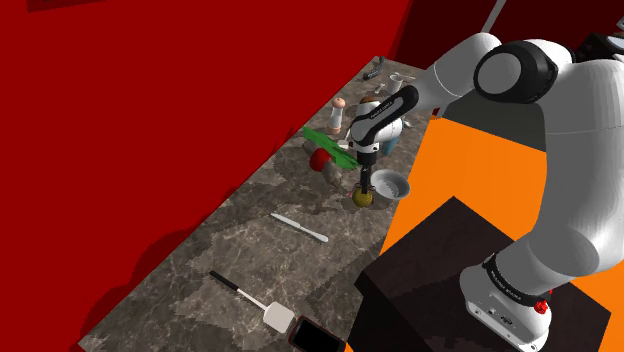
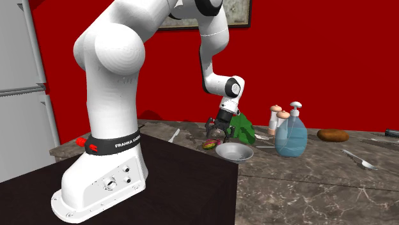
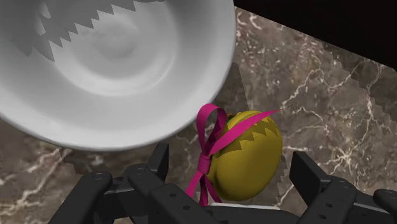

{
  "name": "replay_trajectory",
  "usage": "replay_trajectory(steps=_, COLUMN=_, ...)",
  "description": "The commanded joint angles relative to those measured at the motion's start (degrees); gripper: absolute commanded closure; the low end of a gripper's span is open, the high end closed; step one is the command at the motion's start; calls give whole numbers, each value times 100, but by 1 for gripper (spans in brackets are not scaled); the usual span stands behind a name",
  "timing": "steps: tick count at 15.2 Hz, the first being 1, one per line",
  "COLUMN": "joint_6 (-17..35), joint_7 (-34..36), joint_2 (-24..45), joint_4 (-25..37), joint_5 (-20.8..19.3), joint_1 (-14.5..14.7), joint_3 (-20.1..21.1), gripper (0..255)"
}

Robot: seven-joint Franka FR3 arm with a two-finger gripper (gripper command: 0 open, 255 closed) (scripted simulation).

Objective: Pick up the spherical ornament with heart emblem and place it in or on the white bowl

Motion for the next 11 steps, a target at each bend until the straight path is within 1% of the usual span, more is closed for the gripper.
replay_trajectory(steps=1, joint_6=0, joint_7=0, joint_2=0, joint_4=0, joint_5=0, joint_1=0, joint_3=0, gripper=0)
replay_trajectory(steps=2, joint_6=0, joint_7=0, joint_2=0, joint_4=0, joint_5=0, joint_1=0, joint_3=0, gripper=0)
replay_trajectory(steps=3, joint_6=0, joint_7=0, joint_2=0, joint_4=0, joint_5=0, joint_1=0, joint_3=0, gripper=255)
replay_trajectory(steps=11, joint_6=0, joint_7=0, joint_2=0, joint_4=0, joint_5=0, joint_1=0, joint_3=0, gripper=255)
